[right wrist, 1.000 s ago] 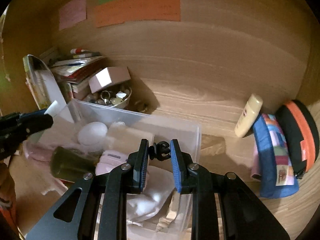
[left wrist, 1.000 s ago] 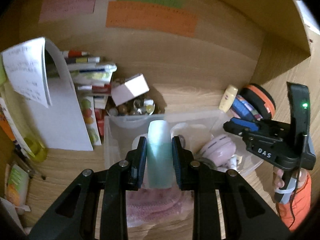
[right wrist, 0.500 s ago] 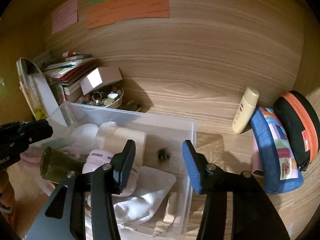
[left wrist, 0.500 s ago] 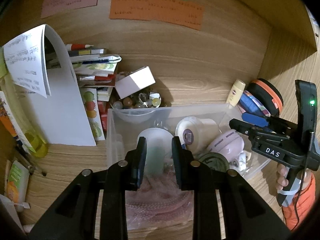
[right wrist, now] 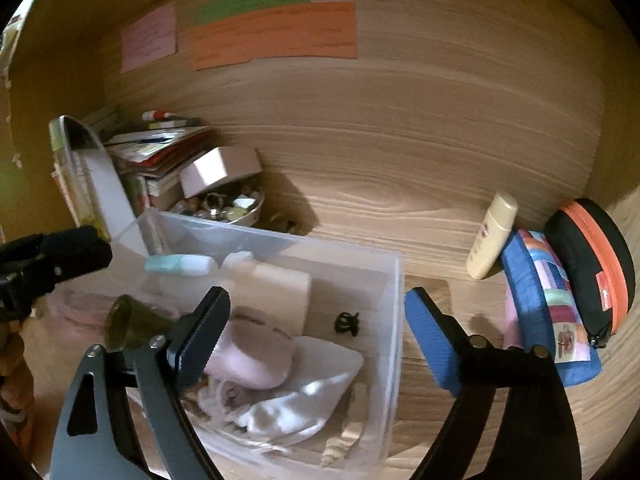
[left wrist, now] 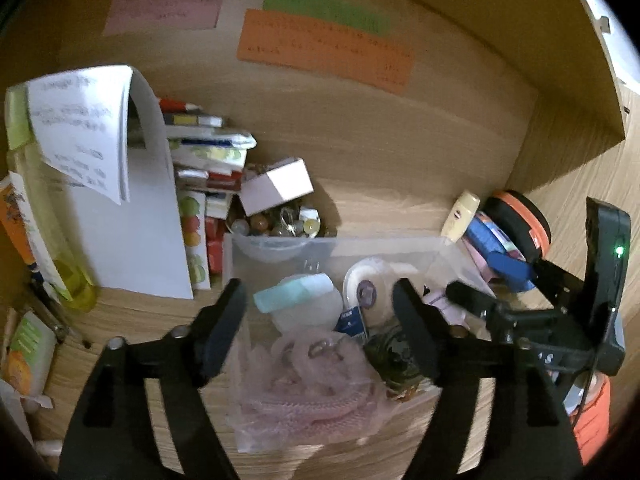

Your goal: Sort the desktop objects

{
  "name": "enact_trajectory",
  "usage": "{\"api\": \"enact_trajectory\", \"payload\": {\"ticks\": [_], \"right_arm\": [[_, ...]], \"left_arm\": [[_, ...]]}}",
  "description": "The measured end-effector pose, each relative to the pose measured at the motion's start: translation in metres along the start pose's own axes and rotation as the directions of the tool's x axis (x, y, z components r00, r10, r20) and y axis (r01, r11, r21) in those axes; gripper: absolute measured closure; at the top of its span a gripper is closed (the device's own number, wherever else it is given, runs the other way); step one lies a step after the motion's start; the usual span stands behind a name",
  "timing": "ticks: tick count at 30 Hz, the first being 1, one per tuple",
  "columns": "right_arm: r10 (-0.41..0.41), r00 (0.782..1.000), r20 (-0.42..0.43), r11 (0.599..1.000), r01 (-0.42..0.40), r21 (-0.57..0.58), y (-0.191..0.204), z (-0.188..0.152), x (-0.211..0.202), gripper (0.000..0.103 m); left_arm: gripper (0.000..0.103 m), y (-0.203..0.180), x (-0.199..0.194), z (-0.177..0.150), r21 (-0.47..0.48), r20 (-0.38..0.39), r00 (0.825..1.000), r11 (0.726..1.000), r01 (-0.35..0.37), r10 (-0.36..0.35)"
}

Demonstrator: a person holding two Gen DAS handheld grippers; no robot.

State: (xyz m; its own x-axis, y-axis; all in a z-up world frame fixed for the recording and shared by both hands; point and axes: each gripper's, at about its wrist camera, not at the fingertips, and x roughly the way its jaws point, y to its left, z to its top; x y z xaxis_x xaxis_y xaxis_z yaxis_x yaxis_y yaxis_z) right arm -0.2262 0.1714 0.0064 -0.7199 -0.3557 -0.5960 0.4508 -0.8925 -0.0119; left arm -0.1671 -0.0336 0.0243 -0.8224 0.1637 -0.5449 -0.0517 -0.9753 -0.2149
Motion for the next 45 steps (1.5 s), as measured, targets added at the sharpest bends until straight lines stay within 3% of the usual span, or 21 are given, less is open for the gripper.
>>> {"api": "enact_trajectory", "payload": {"ticks": [5, 11, 17, 26, 35, 45], "right_arm": [[-0.016, 1.000, -0.012, 0.999, 0.015, -0.030, 0.012, 0.001, -0.006, 0.006], [-0.022, 0.999, 0.043, 0.995, 0.026, -0.099, 0.030, 0.006, -0.040, 0.004], [-0.003, 0.992, 0.124, 0.991, 0.020, -0.134, 0.045, -0.001, -0.081, 0.000], [0.010, 0.988, 0.154, 0.993, 0.009, -0.118, 0.060, -0.025, -0.107, 0.000], [0.005, 0.985, 0.170, 0.997, 0.009, -0.080, 0.064, -0.046, -0.110, 0.000], [-0.015, 0.996, 0.084, 1.000, 0.015, -0.002, 0.043, -0.061, -0.088, 0.000]], "left_arm": [[0.007, -0.005, -0.008, 0.004, -0.004, -0.006, 1.000, 1.000, -0.013, 0.013], [0.007, -0.021, -0.019, 0.003, 0.051, -0.027, 0.996, 0.995, -0.089, 0.090], [0.004, -0.031, -0.042, -0.006, 0.073, 0.014, 0.994, 0.991, -0.112, 0.111], [0.002, -0.039, -0.063, -0.032, 0.069, 0.020, 0.990, 0.988, -0.139, 0.138], [0.002, -0.040, -0.066, -0.056, 0.060, 0.006, 0.980, 0.978, -0.199, 0.199], [0.002, -0.039, -0.055, -0.068, 0.045, -0.041, 0.977, 0.977, -0.208, 0.210]]}}
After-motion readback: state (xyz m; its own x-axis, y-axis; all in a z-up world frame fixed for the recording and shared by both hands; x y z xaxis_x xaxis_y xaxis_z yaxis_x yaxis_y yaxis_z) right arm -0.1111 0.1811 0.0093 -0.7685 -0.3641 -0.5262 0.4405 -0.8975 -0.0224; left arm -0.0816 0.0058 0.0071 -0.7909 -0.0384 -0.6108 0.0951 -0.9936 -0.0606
